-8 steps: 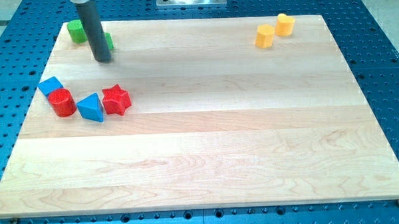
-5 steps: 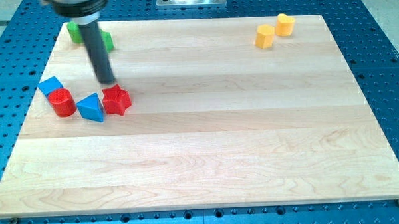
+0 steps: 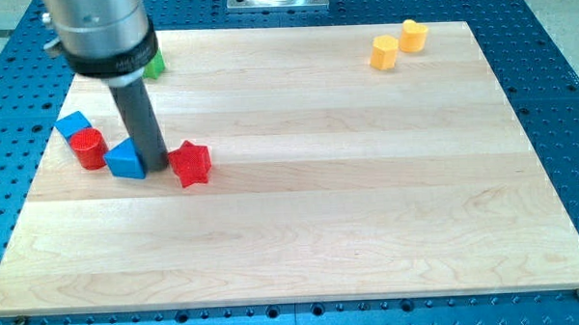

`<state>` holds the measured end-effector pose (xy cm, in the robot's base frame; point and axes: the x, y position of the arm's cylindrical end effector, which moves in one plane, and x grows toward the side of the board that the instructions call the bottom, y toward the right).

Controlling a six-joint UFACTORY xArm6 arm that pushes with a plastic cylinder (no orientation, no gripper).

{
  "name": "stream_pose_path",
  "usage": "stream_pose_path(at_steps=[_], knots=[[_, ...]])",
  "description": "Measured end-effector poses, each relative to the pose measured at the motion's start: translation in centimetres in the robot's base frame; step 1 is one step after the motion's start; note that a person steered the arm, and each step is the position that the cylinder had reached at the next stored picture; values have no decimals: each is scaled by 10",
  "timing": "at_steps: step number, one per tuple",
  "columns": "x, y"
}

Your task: Push the red star at the bottom right of the board

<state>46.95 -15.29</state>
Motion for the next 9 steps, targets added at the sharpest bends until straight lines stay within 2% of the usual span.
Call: stream_pose_path(at_steps=[1,2,3,4,5,7,8,9], knots=[[26,73],[31,131],[27,56],[3,93],[4,202],[-43,138],[-60,204],[-22,289]])
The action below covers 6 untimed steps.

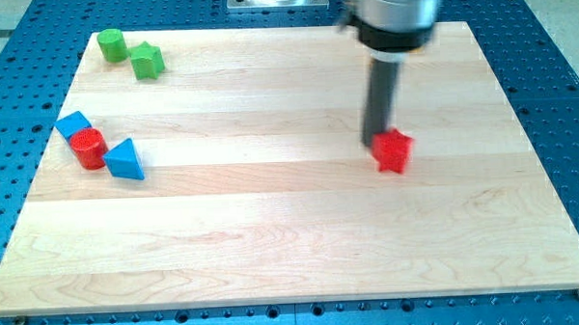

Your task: Push the red star at the bottom right of the board

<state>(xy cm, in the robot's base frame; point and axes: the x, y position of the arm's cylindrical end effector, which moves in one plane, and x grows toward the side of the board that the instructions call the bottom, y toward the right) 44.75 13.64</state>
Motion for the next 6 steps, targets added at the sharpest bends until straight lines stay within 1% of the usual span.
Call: stream_pose_path(at_steps=[1,2,3,4,6], knots=[[39,38],[57,58],[57,65],[54,22],[72,41]])
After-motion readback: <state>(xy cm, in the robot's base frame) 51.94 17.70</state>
